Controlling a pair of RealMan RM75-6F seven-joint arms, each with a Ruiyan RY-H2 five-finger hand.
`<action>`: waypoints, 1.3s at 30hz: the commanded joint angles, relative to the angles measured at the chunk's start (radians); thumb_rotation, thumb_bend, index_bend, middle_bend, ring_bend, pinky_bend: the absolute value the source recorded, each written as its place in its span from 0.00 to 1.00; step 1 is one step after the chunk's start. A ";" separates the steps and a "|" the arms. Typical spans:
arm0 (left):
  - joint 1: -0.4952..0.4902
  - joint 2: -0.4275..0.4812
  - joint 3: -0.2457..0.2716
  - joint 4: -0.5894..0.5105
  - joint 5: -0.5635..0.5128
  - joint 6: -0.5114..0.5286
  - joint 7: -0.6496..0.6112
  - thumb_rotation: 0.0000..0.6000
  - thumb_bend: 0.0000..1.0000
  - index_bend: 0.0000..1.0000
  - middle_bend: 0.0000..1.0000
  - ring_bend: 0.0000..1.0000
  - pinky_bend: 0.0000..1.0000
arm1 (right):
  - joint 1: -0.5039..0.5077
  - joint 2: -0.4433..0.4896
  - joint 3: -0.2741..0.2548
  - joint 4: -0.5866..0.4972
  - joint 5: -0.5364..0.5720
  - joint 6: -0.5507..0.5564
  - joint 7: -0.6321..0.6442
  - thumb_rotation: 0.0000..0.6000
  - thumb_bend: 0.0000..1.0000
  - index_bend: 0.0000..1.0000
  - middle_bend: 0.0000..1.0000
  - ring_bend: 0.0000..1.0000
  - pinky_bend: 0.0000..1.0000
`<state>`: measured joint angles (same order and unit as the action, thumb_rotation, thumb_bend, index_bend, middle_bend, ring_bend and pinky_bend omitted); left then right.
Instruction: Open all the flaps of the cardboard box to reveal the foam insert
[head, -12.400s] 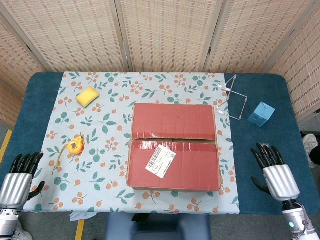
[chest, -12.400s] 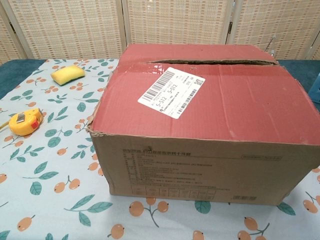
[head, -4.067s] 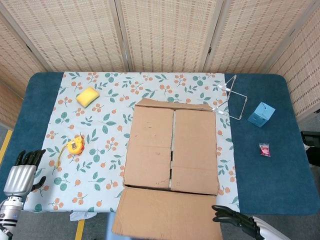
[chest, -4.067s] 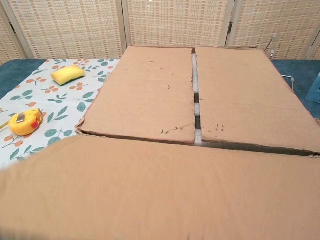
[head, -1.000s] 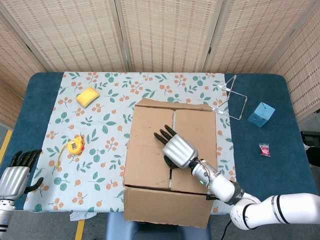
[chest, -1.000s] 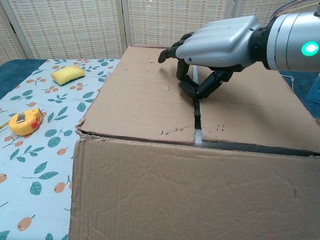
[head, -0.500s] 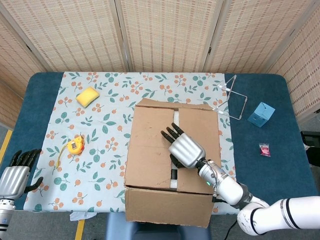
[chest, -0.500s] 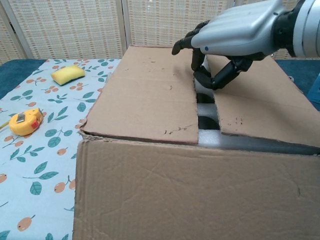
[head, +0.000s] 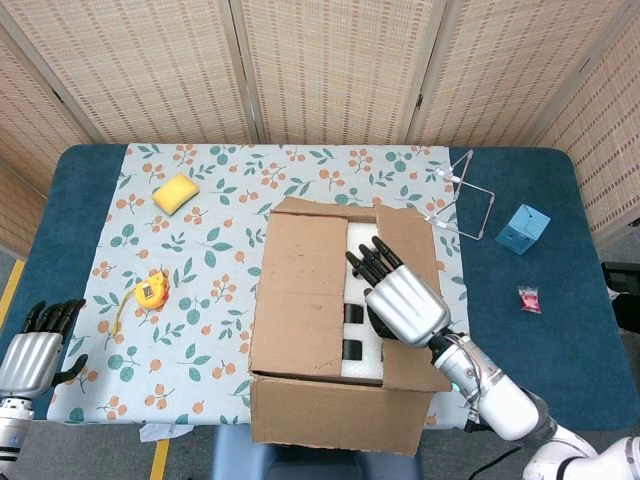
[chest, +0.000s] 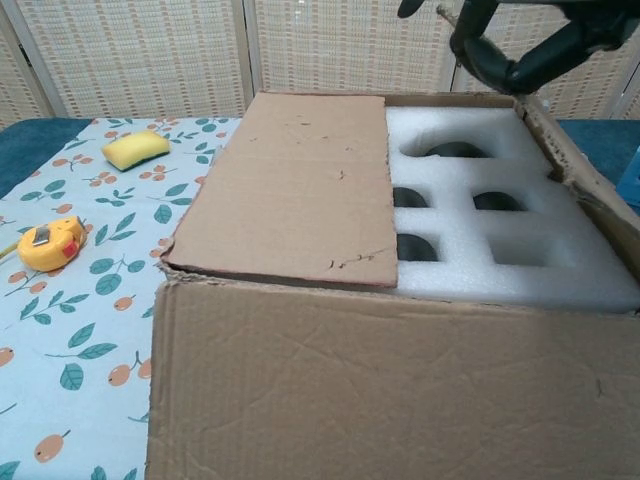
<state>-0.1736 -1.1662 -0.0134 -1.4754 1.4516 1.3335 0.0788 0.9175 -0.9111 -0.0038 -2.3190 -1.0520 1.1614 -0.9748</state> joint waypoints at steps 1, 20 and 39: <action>-0.001 -0.003 -0.001 -0.001 -0.003 -0.003 0.006 1.00 0.37 0.08 0.15 0.14 0.08 | -0.068 0.062 -0.026 -0.037 -0.096 0.048 0.041 0.42 0.71 0.67 0.09 0.05 0.00; -0.017 -0.029 -0.004 0.008 -0.024 -0.031 0.067 1.00 0.37 0.07 0.15 0.14 0.08 | -0.480 0.349 -0.152 -0.031 -0.570 0.295 0.328 0.43 0.71 0.67 0.09 0.05 0.00; -0.029 -0.046 -0.007 0.014 -0.048 -0.055 0.091 1.00 0.37 0.08 0.15 0.14 0.08 | -0.771 0.319 -0.145 0.236 -0.770 0.534 0.572 0.47 0.71 0.47 0.02 0.08 0.00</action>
<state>-0.2025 -1.2122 -0.0206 -1.4613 1.4035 1.2776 0.1705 0.1507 -0.5823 -0.1622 -2.0961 -1.8245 1.6980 -0.4101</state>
